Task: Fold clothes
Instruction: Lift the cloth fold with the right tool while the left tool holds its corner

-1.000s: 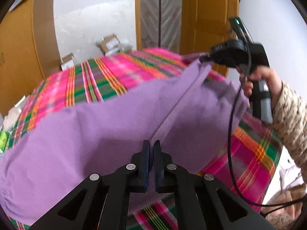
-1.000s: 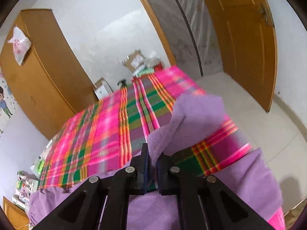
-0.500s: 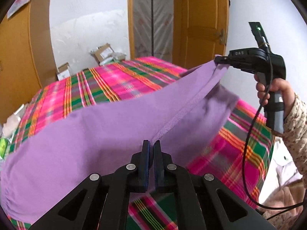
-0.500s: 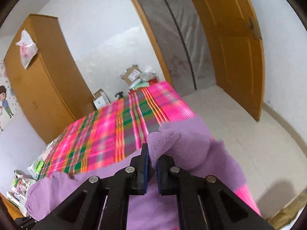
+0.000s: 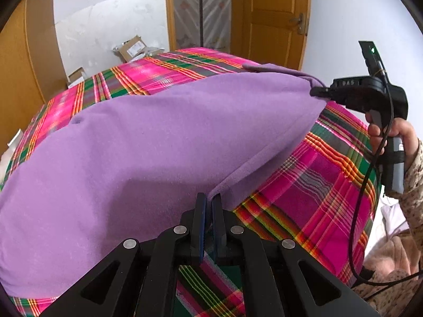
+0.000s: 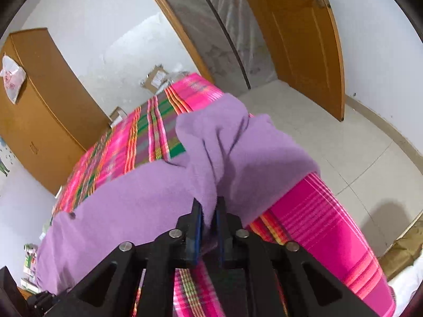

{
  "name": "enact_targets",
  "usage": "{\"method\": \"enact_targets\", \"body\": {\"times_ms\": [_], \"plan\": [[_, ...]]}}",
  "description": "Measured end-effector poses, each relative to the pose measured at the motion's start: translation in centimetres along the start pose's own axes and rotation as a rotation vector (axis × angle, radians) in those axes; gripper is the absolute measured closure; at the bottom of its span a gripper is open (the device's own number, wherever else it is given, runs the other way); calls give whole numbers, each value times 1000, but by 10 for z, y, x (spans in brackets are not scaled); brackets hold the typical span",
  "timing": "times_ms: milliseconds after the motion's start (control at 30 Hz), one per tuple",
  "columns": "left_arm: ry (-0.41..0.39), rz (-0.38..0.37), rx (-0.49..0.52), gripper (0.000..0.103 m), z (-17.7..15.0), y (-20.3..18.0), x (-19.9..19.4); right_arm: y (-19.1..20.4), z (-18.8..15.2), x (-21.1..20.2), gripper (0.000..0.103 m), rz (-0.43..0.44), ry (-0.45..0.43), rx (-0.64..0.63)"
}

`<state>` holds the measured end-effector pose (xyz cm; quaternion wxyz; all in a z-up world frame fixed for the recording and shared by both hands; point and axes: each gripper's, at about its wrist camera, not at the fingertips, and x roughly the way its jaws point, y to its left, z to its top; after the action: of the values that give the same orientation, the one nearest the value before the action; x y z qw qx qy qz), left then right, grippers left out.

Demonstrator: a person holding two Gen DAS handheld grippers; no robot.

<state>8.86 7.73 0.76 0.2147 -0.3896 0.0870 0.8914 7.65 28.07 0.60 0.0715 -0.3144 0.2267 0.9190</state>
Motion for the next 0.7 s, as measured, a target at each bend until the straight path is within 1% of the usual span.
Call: {"method": "enact_targets", "body": {"times_ms": [67, 100, 200, 300, 433, 500, 633, 700], "plan": [[5, -3, 8, 98, 1, -1, 0, 1, 2, -3, 89, -12, 0, -20], [7, -4, 13, 98, 1, -2, 0, 1, 3, -5, 86, -18, 0, -30], [10, -34, -3, 98, 2, 0, 0, 2, 6, -9, 77, -37, 0, -60], [10, -55, -18, 98, 1, 2, -1, 10, 18, -10, 74, -63, -17, -101], [10, -57, -10, 98, 1, 2, -1, 22, 36, 9, 72, -65, 15, -165], [9, -65, -17, 98, 1, 4, -2, 31, 40, 23, 72, -78, 52, -217], [6, -84, -37, 98, 1, 8, -1, 52, 47, 52, 72, -143, 85, -348], [6, -84, -35, 99, 1, 8, -1, 56, 48, 63, 72, -155, 117, -393]]}}
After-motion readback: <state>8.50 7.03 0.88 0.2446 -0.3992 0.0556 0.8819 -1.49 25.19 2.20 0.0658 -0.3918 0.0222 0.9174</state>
